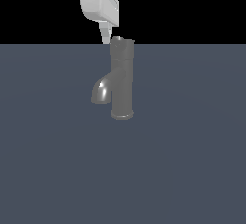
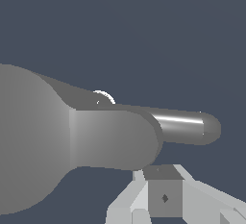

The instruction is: Turn on the faucet by rotating a designated handle.

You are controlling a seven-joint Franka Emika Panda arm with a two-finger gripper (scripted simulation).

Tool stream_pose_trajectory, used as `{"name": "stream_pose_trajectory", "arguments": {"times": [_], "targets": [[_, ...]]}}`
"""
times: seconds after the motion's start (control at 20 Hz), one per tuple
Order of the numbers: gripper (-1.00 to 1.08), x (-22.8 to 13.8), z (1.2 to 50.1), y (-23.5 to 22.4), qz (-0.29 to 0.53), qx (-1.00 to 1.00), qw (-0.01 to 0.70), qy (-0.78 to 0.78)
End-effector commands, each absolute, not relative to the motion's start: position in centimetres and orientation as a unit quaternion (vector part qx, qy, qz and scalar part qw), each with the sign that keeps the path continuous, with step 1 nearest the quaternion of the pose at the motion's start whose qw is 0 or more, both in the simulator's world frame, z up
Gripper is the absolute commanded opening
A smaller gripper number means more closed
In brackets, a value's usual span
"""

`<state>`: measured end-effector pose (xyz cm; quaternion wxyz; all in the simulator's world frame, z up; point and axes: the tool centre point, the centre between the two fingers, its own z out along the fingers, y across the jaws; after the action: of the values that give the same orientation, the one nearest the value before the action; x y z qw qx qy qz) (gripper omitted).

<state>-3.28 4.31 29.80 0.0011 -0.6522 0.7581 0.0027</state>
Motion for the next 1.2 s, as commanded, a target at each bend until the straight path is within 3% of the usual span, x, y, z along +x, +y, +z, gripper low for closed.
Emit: {"name": "stream_pose_trajectory", "arguments": {"times": [0.0,0.5,0.55,0.6,1.15], "targets": [[-1.00,-2.7,29.8,0.7,0.000,-0.635,0.001,0.772],[-1.00,-1.6,29.8,-5.3,0.000,-0.623,0.000,0.782],[-1.00,-1.6,29.8,-5.3,0.000,-0.623,0.000,0.782],[-1.00,-1.8,29.8,0.5,0.009,-0.658,0.002,0.753],[-1.00,0.8,29.8,-2.9,0.005,-0.644,0.001,0.765]]}}
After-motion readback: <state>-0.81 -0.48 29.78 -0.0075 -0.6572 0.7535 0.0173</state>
